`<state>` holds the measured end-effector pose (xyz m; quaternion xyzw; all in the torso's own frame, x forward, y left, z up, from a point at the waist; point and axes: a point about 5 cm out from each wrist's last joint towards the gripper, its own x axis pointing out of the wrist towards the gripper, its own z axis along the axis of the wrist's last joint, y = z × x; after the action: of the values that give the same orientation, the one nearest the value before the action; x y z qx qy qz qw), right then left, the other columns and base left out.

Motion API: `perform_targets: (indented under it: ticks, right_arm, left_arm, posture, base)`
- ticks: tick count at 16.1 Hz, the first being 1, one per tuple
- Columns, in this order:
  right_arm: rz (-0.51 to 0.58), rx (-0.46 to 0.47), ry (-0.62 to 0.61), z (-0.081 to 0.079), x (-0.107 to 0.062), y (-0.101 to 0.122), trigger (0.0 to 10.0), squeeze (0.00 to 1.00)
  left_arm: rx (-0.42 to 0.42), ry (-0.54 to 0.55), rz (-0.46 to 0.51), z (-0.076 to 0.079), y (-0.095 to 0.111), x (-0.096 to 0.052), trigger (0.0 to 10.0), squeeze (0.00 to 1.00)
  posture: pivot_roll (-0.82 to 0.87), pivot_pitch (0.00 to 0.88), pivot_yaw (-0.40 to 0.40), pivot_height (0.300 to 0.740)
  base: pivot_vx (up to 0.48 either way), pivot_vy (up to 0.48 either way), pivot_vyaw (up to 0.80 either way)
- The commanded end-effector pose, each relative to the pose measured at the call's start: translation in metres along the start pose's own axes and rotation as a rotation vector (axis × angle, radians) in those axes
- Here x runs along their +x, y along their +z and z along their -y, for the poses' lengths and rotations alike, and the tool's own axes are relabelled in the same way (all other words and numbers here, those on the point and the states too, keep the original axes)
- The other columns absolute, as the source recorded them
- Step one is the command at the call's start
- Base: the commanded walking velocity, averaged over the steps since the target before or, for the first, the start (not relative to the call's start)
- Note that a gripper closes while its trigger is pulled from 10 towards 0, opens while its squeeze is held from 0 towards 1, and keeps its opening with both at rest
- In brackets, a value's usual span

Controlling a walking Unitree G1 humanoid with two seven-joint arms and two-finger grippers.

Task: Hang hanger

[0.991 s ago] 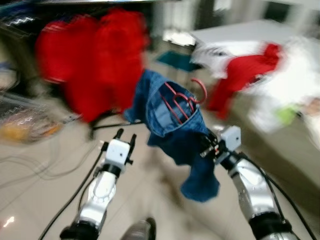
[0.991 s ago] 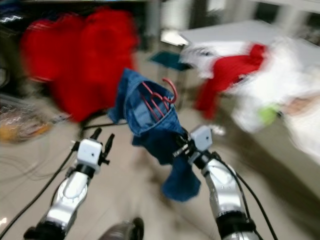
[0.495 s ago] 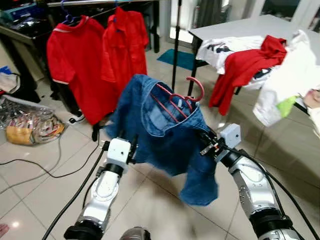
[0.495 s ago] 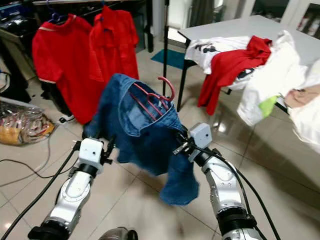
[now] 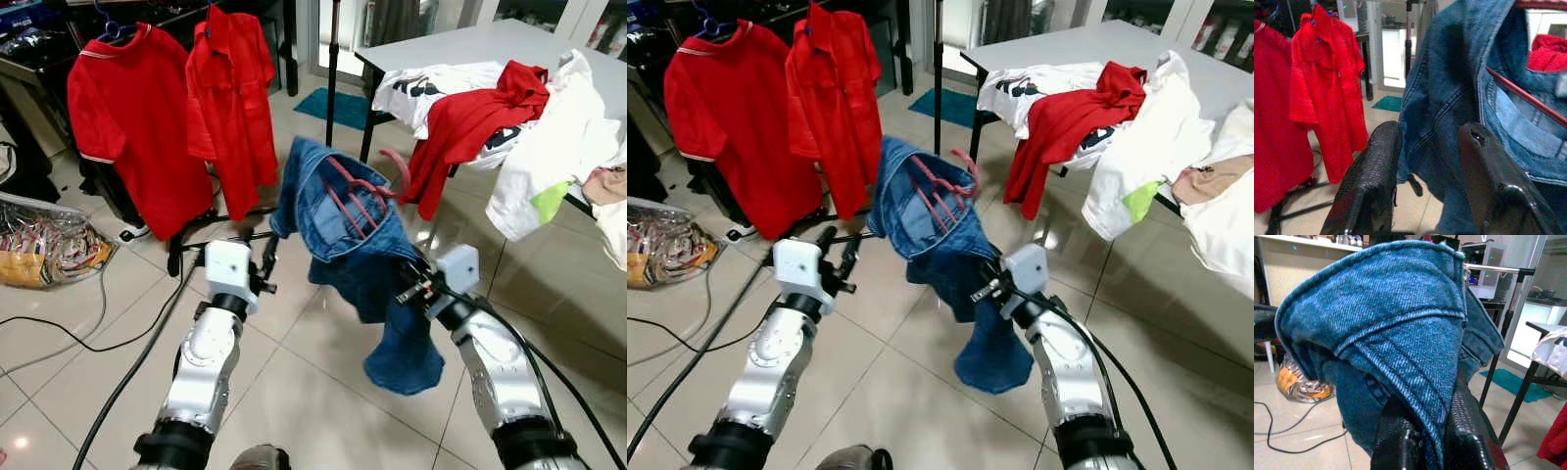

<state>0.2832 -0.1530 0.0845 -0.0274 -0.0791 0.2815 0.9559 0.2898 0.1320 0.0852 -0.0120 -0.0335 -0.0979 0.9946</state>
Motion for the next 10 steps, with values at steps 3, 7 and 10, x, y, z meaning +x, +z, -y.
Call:
perform_targets:
  ticks: [3, 7, 10]
  right_arm:
    - [0.043, 0.007, -0.021, -0.002, -0.006, 0.007, 10.0, 0.0]
    - [0.051, 0.013, -0.023, -0.006, -0.006, 0.009, 10.0, 0.0]
    - [0.071, 0.015, -0.038, -0.005, -0.002, 0.015, 10.0, 0.0]
  left_arm:
    - [-0.158, 0.081, -0.101, -0.011, -0.002, -0.009, 10.0, 0.0]
    - [-0.2, 0.109, -0.155, -0.013, -0.006, -0.018, 10.0, 0.0]
    - [-0.081, 0.112, -0.139, -0.018, -0.005, -0.027, 10.0, 0.0]
  posture:
    - [0.08, 0.029, 0.048, 0.74]
    - [0.07, 0.03, 0.054, 0.74]
    - [0.07, 0.028, 0.056, 0.74]
  base:
    - [0.0, 0.0, 0.0]
    - [0.0, 0.0, 0.0]
    - [0.0, 0.0, 0.0]
